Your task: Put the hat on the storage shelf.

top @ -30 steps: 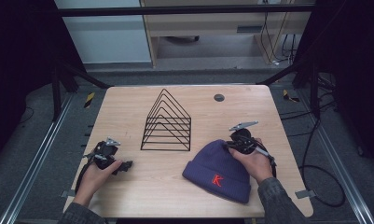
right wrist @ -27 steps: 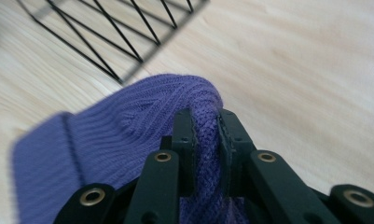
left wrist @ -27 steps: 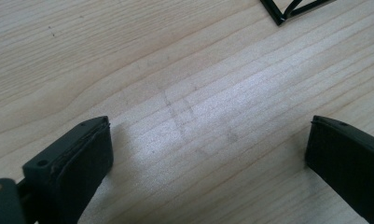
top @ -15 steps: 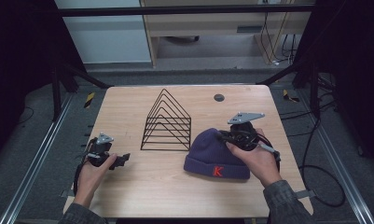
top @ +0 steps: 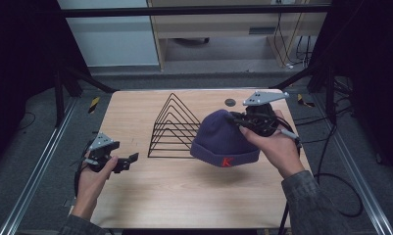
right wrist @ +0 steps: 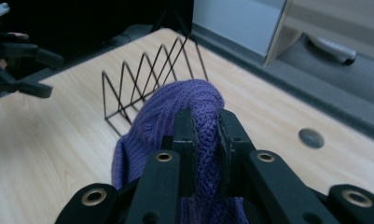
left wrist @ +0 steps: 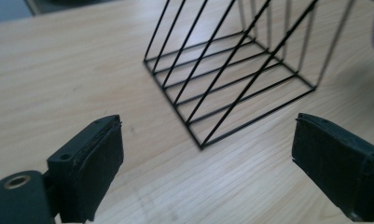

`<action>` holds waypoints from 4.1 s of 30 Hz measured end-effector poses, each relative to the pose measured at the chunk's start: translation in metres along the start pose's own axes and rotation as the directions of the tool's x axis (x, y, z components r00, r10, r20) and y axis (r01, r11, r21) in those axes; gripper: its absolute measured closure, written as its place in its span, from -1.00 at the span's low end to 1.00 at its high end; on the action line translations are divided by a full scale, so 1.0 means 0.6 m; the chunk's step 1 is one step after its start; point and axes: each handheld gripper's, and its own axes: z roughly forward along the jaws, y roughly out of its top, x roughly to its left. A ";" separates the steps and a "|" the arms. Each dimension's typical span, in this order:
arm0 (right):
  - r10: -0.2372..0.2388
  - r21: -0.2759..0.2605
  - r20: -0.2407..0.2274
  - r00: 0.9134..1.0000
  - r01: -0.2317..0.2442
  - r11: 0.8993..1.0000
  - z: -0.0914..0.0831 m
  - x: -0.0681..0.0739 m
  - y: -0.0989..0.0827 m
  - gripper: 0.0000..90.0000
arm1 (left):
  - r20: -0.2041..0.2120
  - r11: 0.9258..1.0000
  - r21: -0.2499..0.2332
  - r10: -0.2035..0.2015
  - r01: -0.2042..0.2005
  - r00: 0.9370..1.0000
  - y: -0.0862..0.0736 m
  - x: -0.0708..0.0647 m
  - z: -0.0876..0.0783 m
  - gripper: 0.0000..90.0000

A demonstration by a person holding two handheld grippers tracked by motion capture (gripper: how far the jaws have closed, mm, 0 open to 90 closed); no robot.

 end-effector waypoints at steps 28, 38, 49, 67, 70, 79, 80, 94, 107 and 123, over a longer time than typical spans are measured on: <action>-0.040 -0.166 0.041 0.998 0.046 0.985 0.017 0.016 0.183 0.76 | 0.151 0.990 -0.068 0.129 -0.120 0.980 0.212 -0.073 0.000 -0.81; -0.060 -0.184 -0.005 0.998 0.058 0.981 0.057 0.051 0.211 0.76 | 0.187 0.991 -0.091 0.112 -0.096 0.976 0.235 -0.069 0.004 -0.70; -0.095 -0.189 -0.053 0.994 0.083 0.978 0.081 0.086 0.227 0.76 | 0.181 0.995 -0.040 0.099 -0.093 0.978 0.236 -0.057 0.020 -0.65; -0.061 -0.140 -0.002 0.998 0.061 0.988 0.110 0.068 0.215 0.74 | 0.105 0.997 -0.057 0.066 -0.060 0.992 0.225 -0.035 0.018 0.51; -0.046 -0.136 0.002 0.999 0.045 0.990 0.116 0.061 0.214 0.74 | 0.095 0.996 -0.063 0.061 -0.055 0.994 0.229 -0.034 0.019 0.51; -0.039 -0.138 0.002 0.999 0.039 0.990 0.118 0.053 0.219 0.73 | 0.048 0.994 -0.070 0.087 -0.083 0.995 0.243 -0.029 0.021 0.51; -0.038 -0.133 0.001 0.999 0.038 0.990 0.121 0.053 0.217 0.73 | 0.036 0.994 -0.056 0.096 -0.094 0.995 0.241 -0.027 0.026 0.51; -0.042 -0.060 -0.015 0.999 0.041 0.997 0.172 0.059 0.189 0.73 | 0.023 0.997 -0.015 0.070 -0.070 0.997 0.198 -0.009 0.050 0.52; -0.058 -0.015 -0.045 0.997 0.057 0.998 0.194 0.070 0.162 0.71 | 0.033 0.999 0.015 0.050 -0.051 0.998 0.160 0.000 0.064 0.51; -0.062 -0.004 -0.066 0.996 0.062 0.998 0.197 0.078 0.141 0.71 | 0.051 0.999 0.026 0.040 -0.042 0.998 0.135 0.001 0.068 0.49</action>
